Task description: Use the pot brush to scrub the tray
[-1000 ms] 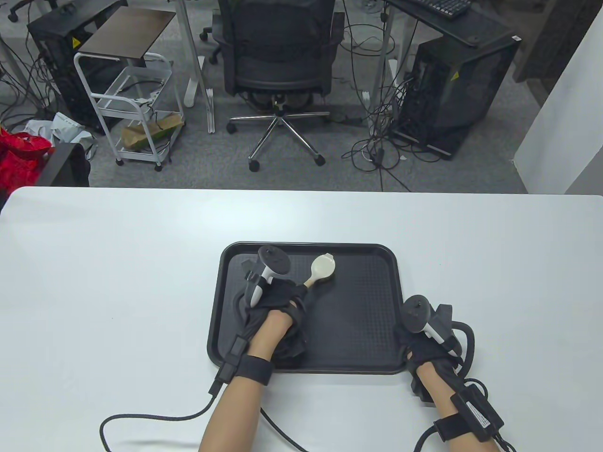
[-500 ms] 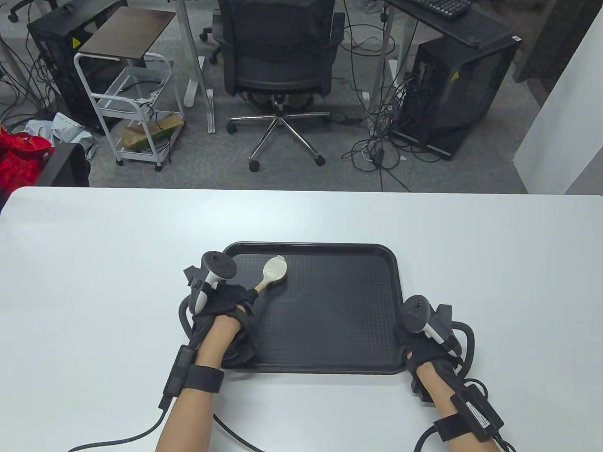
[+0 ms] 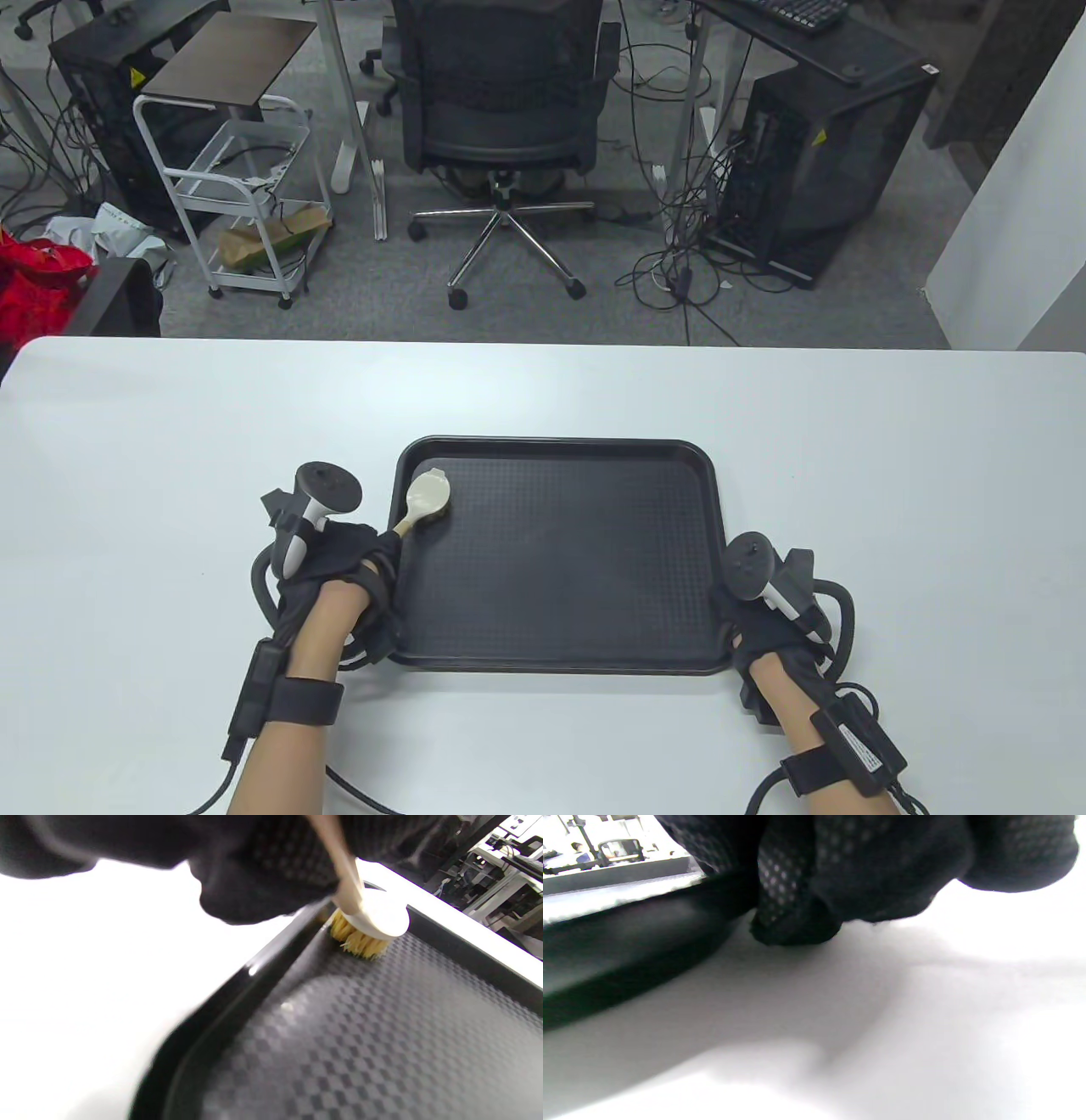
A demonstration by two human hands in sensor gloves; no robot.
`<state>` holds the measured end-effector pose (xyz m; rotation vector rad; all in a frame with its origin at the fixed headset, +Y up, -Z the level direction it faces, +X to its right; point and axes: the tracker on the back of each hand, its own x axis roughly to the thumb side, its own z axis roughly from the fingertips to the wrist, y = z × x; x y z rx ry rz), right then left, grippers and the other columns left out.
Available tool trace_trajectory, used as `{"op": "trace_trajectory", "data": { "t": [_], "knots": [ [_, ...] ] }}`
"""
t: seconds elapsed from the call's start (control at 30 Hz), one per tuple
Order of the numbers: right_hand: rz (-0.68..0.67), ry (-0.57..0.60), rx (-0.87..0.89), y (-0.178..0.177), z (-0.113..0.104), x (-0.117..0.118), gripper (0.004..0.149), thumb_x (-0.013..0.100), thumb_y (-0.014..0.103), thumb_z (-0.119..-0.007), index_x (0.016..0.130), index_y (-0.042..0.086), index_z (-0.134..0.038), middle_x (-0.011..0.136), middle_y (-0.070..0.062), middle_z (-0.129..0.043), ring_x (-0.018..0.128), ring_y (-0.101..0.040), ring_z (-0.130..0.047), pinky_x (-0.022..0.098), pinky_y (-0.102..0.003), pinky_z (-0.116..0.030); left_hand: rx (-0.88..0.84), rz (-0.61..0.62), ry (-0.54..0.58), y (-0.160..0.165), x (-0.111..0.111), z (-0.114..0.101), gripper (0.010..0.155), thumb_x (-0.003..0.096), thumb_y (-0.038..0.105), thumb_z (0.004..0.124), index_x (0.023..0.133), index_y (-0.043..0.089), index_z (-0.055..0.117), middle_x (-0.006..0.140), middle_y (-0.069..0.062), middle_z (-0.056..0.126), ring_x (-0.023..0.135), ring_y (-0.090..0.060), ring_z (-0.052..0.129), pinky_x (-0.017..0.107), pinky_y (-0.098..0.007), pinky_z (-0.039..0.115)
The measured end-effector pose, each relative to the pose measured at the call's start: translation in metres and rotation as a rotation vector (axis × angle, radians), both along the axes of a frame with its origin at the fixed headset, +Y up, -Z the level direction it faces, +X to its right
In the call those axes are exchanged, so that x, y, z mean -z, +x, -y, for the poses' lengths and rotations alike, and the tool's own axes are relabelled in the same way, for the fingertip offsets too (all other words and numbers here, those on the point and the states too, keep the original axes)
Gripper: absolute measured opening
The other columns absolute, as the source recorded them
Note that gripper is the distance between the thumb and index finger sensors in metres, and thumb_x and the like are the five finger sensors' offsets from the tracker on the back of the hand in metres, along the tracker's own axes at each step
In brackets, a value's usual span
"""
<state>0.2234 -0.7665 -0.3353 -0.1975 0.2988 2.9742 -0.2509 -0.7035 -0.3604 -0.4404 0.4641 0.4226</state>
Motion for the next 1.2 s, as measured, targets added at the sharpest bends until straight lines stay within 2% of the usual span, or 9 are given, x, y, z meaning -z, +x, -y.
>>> {"op": "trace_trajectory", "data": {
  "t": [0.1, 0.17, 0.27, 0.37, 0.47, 0.63, 0.8, 1.0, 1.2],
  "knots": [
    [0.0, 0.0, 0.0, 0.0, 0.0, 0.0, 0.058, 0.047, 0.038, -0.077, 0.095, 0.008, -0.063, 0.039, -0.004, -0.1, 0.019, -0.025, -0.096, 0.029, -0.047, -0.083, 0.022, 0.014, 0.001, 0.005, -0.001, -0.006, 0.061, 0.0425, 0.053, 0.075, 0.076, 0.004, 0.085, 0.041, -0.002, 0.105, -0.001, -0.015, 0.099, 0.028, -0.044, 0.091],
    [0.0, 0.0, 0.0, 0.0, 0.0, 0.0, 0.059, 0.047, 0.038, -0.077, 0.095, 0.008, -0.062, 0.039, -0.004, -0.1, 0.018, -0.025, -0.096, 0.029, -0.047, -0.083, 0.027, 0.038, 0.094, 0.018, -0.002, -0.012, 0.06, 0.0424, 0.053, 0.076, 0.075, 0.003, 0.085, 0.04, -0.001, 0.105, -0.001, -0.014, 0.1, 0.028, -0.043, 0.092],
    [0.001, -0.001, -0.003, 0.0, 0.0, 0.0, 0.058, 0.047, 0.037, -0.077, 0.095, 0.008, -0.063, 0.039, -0.004, -0.1, 0.018, -0.025, -0.096, 0.029, -0.047, -0.083, -0.155, 0.099, 0.151, 0.049, -0.002, -0.013, 0.06, 0.0423, 0.053, 0.075, 0.076, 0.003, 0.085, 0.041, -0.001, 0.105, 0.0, -0.014, 0.1, 0.029, -0.043, 0.091],
    [0.001, -0.001, 0.0, 0.0, 0.0, 0.0, 0.058, 0.047, 0.038, -0.077, 0.095, 0.008, -0.063, 0.039, -0.004, -0.1, 0.019, -0.025, -0.096, 0.029, -0.047, -0.083, -0.25, 0.197, 0.136, 0.087, -0.001, -0.017, 0.06, 0.0423, 0.053, 0.076, 0.076, 0.004, 0.085, 0.042, -0.002, 0.104, 0.002, -0.015, 0.1, 0.03, -0.044, 0.091],
    [0.001, 0.0, -0.003, 0.0, 0.0, 0.0, 0.058, 0.047, 0.038, -0.077, 0.095, 0.008, -0.063, 0.039, -0.004, -0.1, 0.018, -0.025, -0.096, 0.029, -0.047, -0.083, -0.244, 0.253, 0.152, 0.12, -0.001, -0.02, 0.06, 0.0422, 0.053, 0.075, 0.077, 0.005, 0.084, 0.042, -0.001, 0.104, 0.002, -0.014, 0.101, 0.03, -0.044, 0.091],
    [0.0, 0.001, -0.003, 0.0, 0.0, 0.0, 0.058, 0.047, 0.038, -0.077, 0.095, 0.008, -0.063, 0.039, -0.005, -0.1, 0.018, -0.025, -0.096, 0.029, -0.047, -0.083, -0.277, 0.309, 0.114, 0.166, 0.003, -0.008, 0.06, 0.042, 0.053, 0.075, 0.077, 0.005, 0.085, 0.042, -0.001, 0.104, 0.002, -0.015, 0.101, 0.03, -0.044, 0.091],
    [0.0, -0.001, -0.001, 0.0, 0.0, 0.0, 0.058, 0.047, 0.038, -0.077, 0.095, 0.007, -0.063, 0.039, -0.005, -0.1, 0.018, -0.025, -0.096, 0.029, -0.047, -0.083, -0.283, 0.332, 0.074, 0.196, 0.004, 0.007, 0.06, 0.042, 0.053, 0.075, 0.077, 0.005, 0.084, 0.042, -0.001, 0.104, 0.003, -0.015, 0.101, 0.03, -0.044, 0.091],
    [0.0, -0.001, -0.002, 0.0, 0.0, 0.0, 0.058, 0.047, 0.037, -0.077, 0.095, 0.007, -0.063, 0.039, -0.005, -0.1, 0.019, -0.026, -0.096, 0.029, -0.047, -0.083, -0.267, 0.353, 0.09, 0.216, 0.001, 0.007, 0.06, 0.042, 0.054, 0.075, 0.077, 0.006, 0.085, 0.042, -0.001, 0.104, 0.003, -0.015, 0.101, 0.031, -0.044, 0.09],
    [0.0, -0.001, -0.001, 0.0, 0.0, 0.0, 0.058, 0.047, 0.037, -0.077, 0.095, 0.008, -0.063, 0.039, -0.005, -0.1, 0.018, -0.026, -0.096, 0.029, -0.047, -0.083, -0.287, 0.396, 0.097, 0.236, 0.002, 0.017, 0.06, 0.0416, 0.053, 0.076, 0.078, 0.007, 0.085, 0.042, -0.002, 0.104, 0.003, -0.016, 0.101, 0.031, -0.045, 0.09]
  ]
}}
